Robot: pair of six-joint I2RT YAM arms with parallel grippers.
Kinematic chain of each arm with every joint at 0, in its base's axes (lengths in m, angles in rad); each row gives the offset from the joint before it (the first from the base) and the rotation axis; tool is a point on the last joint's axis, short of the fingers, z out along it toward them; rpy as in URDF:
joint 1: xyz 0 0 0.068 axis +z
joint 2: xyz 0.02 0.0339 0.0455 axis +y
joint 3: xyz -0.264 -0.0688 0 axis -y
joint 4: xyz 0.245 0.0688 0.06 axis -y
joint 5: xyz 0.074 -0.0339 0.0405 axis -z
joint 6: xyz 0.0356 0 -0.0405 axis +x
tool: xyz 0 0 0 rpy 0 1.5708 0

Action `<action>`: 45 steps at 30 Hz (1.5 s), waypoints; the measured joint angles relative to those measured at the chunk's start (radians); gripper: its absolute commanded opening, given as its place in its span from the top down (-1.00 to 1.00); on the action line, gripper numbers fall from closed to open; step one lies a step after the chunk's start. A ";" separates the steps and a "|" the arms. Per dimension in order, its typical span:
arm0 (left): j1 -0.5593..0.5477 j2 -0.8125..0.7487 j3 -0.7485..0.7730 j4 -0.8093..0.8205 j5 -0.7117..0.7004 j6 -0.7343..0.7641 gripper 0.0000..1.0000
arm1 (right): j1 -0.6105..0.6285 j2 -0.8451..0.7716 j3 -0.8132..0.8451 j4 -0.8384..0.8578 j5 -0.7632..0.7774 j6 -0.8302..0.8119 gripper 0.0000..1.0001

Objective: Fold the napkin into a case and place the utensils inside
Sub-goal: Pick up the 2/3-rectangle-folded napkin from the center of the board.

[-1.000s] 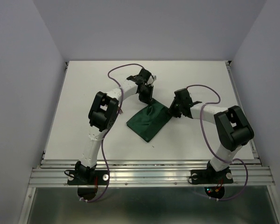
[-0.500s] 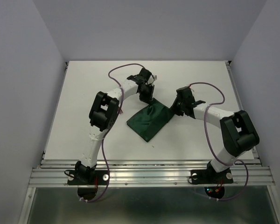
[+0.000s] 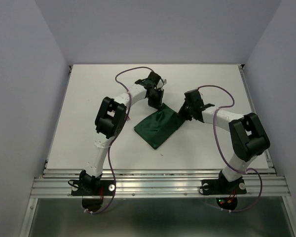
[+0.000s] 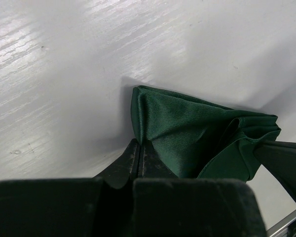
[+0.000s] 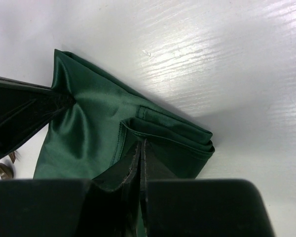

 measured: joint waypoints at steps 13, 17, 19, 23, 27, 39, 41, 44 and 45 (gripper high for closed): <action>-0.006 0.003 0.008 -0.002 0.003 0.000 1.00 | 0.000 0.106 0.040 0.023 0.012 0.021 0.90; -0.006 0.003 0.011 -0.006 0.003 0.001 1.00 | 0.000 0.113 0.040 0.039 0.016 0.040 0.90; -0.006 0.003 0.016 -0.008 0.003 0.002 1.00 | 0.000 0.117 0.040 0.047 0.018 0.049 0.89; -0.006 0.003 0.019 -0.004 0.022 0.002 1.00 | 0.000 0.124 0.040 0.061 0.019 0.073 0.89; -0.006 0.003 0.019 -0.002 0.048 0.000 1.00 | 0.000 0.126 0.040 0.067 0.021 0.096 0.89; -0.008 -0.052 0.013 -0.002 0.045 -0.009 1.00 | 0.000 0.143 0.046 0.093 0.022 0.133 0.89; -0.008 -0.091 0.003 0.000 0.035 -0.009 1.00 | 0.000 0.143 0.046 0.095 0.022 0.137 0.89; -0.008 -0.128 -0.002 -0.001 0.033 -0.012 1.00 | 0.000 0.144 0.046 0.099 0.022 0.143 0.89; -0.009 -0.137 -0.002 0.000 0.032 -0.014 1.00 | 0.000 0.145 0.046 0.100 0.022 0.143 0.89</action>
